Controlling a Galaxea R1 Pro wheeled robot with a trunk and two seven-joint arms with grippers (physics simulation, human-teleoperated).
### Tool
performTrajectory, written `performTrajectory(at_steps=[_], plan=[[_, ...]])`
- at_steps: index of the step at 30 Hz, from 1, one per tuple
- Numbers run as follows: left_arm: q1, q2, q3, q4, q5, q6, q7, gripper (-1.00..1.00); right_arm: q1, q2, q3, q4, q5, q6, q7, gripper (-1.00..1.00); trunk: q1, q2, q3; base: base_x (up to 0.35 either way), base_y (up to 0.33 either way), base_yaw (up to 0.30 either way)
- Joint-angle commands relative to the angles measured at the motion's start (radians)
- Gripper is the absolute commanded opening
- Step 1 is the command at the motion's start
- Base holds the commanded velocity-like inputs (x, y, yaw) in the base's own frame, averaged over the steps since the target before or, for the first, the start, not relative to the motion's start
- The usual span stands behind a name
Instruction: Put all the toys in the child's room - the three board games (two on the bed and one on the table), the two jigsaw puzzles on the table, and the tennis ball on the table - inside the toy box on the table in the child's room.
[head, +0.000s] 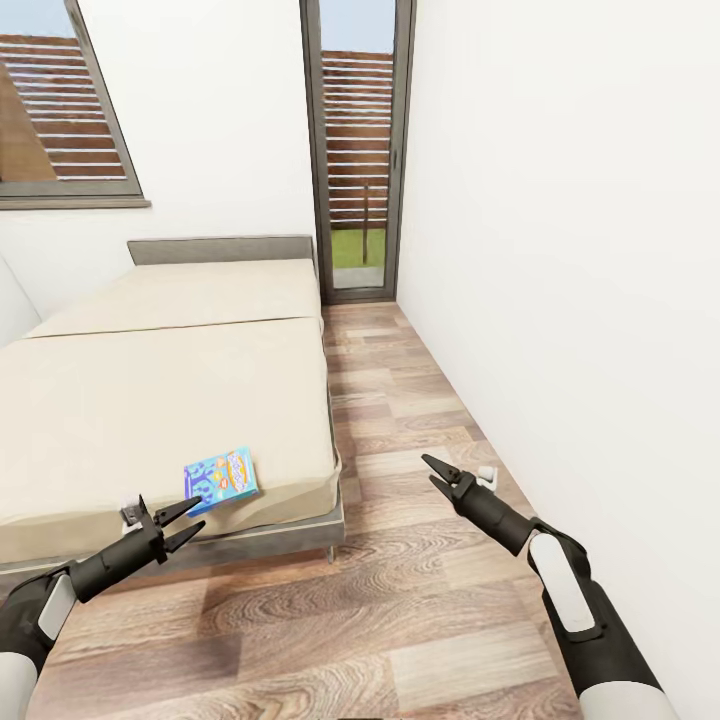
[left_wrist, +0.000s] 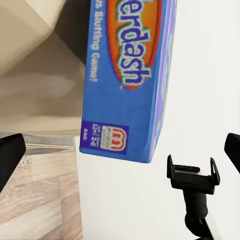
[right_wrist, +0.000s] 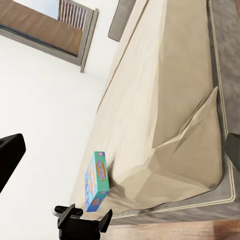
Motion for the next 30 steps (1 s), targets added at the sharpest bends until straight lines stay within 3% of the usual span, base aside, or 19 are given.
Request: performTrajectory(at_steps=[1,30], plan=[[-0.001,0.0,0.001,0.0,0.001,0.009,-0.002,1.0,-0.001,0.0,-0.001,0.0,-0.004,0.007,0.001,1.0,0.0,0.0,-0.001,0.0,0.0,0.0],[-0.001,-0.004,0.0,0.0,0.001,0.009,-0.002,1.0,-0.001,-0.003,-0.003,0.0,-0.004,0.007,0.008,1.0,0.0,0.0,-0.001,0.042,0.0,0.0]])
